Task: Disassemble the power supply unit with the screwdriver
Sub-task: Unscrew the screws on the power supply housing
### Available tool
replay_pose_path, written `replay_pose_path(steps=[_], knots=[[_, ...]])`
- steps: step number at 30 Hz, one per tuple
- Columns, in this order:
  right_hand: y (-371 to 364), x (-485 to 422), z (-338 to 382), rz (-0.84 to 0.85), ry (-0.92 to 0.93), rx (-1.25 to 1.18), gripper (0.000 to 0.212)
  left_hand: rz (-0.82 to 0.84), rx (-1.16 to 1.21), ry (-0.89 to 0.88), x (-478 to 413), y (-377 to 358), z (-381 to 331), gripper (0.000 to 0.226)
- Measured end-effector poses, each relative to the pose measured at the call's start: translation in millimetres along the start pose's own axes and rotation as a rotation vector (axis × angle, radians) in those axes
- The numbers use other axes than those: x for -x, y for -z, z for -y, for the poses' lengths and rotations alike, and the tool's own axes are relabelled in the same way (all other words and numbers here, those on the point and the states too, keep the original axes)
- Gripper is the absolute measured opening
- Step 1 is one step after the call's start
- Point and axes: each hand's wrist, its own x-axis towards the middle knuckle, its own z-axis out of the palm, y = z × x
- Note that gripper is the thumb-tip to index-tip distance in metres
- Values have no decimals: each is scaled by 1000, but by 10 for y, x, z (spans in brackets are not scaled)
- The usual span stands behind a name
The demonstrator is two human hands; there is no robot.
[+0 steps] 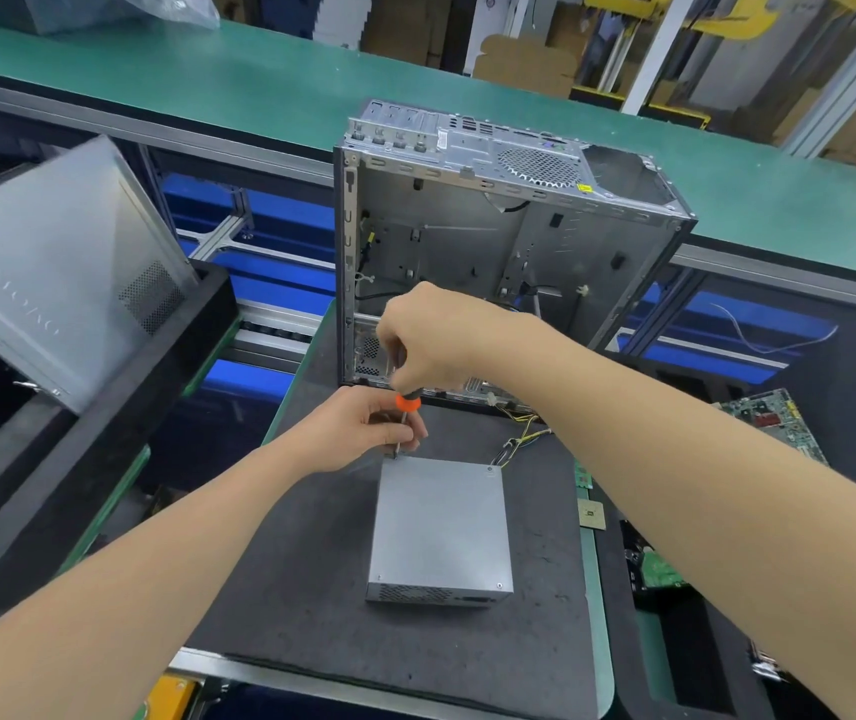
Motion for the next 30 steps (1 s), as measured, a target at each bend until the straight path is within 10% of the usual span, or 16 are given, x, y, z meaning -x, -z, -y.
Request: replay_pose_path(steps=[10,16,24,30], knots=[[-15,23,-37,12,183,58,6,15,9,1,-1,-21,21,23],[-112,15,2,-244,-207,94,68,11,3,12,-20,-24,72,22],[-79,-20,11,-52,-3,42,16,4,17,14,-5,-2,101,21],[-35,29,0,33,127,61,16,-16,-291,45,73,-4,219,22]])
